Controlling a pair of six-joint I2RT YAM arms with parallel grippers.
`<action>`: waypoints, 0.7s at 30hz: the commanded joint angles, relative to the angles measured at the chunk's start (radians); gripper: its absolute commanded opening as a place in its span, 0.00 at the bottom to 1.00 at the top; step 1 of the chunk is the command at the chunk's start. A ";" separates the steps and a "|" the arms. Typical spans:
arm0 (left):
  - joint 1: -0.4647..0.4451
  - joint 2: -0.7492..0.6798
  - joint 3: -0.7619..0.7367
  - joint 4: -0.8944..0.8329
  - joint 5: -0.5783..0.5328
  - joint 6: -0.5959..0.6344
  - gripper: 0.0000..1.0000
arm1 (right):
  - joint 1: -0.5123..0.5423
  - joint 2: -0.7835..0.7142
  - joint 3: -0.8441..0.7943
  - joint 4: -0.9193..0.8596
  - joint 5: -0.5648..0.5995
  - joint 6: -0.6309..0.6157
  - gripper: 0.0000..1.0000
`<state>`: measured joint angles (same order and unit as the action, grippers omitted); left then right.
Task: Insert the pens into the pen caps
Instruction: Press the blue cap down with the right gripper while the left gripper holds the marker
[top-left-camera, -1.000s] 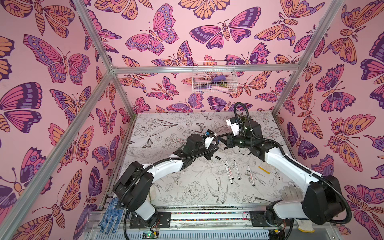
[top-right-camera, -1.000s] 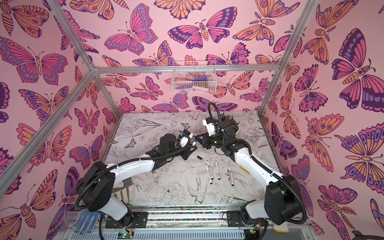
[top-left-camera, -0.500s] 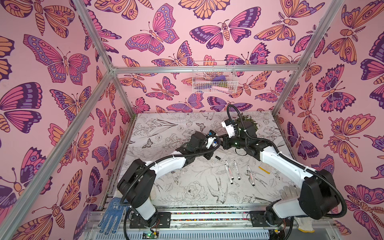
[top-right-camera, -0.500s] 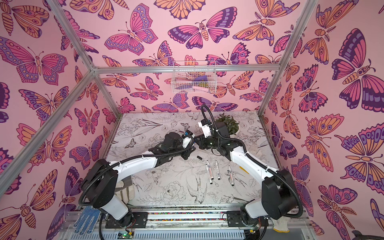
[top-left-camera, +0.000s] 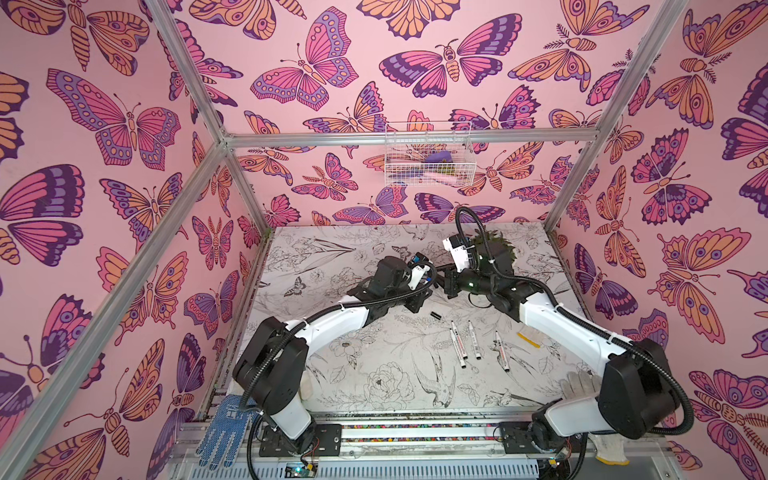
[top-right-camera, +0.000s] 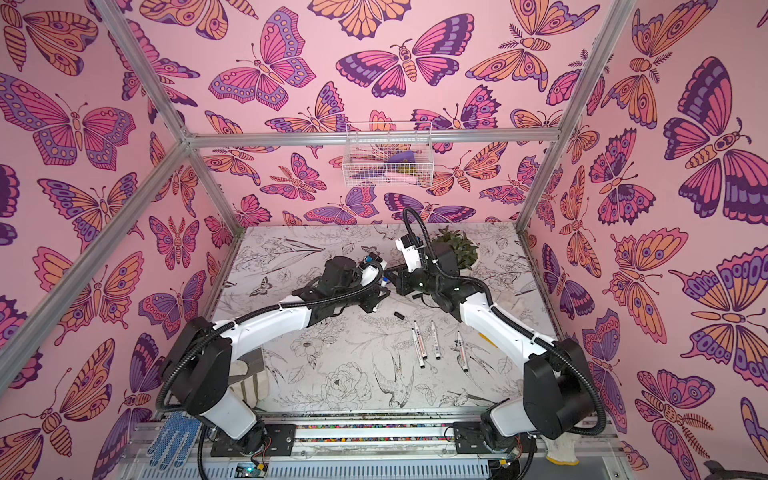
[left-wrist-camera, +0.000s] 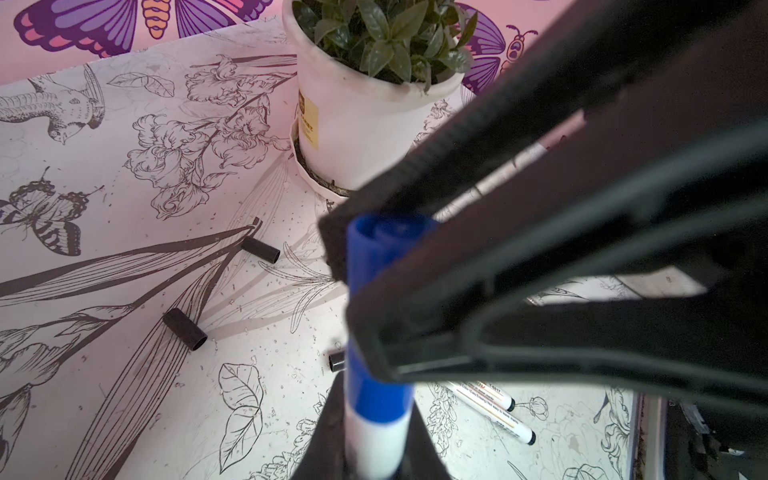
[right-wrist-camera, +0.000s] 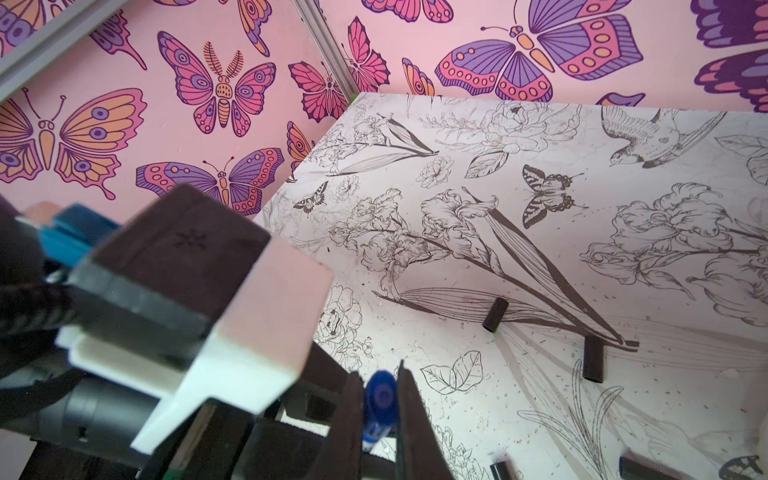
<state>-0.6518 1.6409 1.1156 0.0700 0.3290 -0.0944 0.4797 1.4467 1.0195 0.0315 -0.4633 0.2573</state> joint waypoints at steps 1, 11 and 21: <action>0.172 -0.093 0.210 0.911 -0.269 -0.136 0.00 | 0.079 0.087 -0.174 -0.708 -0.163 -0.053 0.00; 0.195 -0.068 0.285 0.916 -0.255 -0.132 0.00 | 0.093 0.156 -0.162 -0.732 -0.140 -0.065 0.00; 0.190 -0.075 0.234 0.826 -0.218 -0.138 0.00 | 0.049 0.052 -0.131 -0.744 -0.112 -0.048 0.00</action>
<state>-0.6239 1.6592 1.2037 -0.1375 0.3744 -0.0933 0.5056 1.4715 1.0260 0.0326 -0.4385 0.2691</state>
